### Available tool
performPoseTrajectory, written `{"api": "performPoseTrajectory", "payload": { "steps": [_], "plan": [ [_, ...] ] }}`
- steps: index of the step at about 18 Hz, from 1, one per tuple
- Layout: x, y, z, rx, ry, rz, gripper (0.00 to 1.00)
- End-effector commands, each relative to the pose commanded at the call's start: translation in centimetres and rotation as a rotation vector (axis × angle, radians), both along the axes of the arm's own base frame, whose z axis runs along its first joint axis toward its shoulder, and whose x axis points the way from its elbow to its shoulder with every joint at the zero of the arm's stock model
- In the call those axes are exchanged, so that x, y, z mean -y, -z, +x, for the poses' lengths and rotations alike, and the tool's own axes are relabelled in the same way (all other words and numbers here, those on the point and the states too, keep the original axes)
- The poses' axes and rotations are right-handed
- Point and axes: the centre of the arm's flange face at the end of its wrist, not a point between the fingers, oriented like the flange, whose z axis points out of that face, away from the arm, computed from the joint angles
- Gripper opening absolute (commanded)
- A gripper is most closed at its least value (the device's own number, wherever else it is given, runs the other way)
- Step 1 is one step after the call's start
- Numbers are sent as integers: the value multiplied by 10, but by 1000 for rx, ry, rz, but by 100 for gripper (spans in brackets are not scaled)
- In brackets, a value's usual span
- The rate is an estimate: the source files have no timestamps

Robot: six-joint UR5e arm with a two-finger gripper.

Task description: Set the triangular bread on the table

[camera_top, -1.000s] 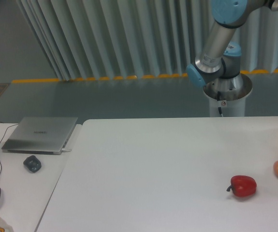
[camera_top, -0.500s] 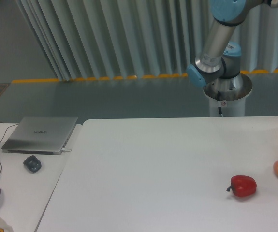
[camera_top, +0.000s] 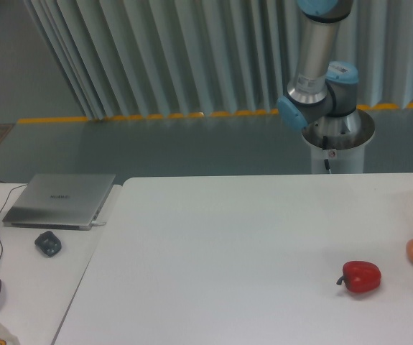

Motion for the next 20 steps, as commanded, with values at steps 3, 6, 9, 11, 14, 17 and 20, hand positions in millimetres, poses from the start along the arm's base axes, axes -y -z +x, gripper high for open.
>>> {"api": "performPoseTrajectory", "payload": {
  "steps": [3, 6, 9, 11, 14, 17, 20],
  "plan": [
    [-24, 1, 28, 11, -12, -3, 0],
    [-40, 3, 60, 17, 14, -11, 0],
    [-46, 20, 105, 43, 40, -38, 0],
    [-52, 26, 118, 46, 56, -61, 0],
    [-69, 27, 136, 26, 30, -78, 0],
    [-80, 34, 143, 32, 48, -85, 46],
    [-81, 32, 146, 26, 63, -80, 100]
  ]
}}
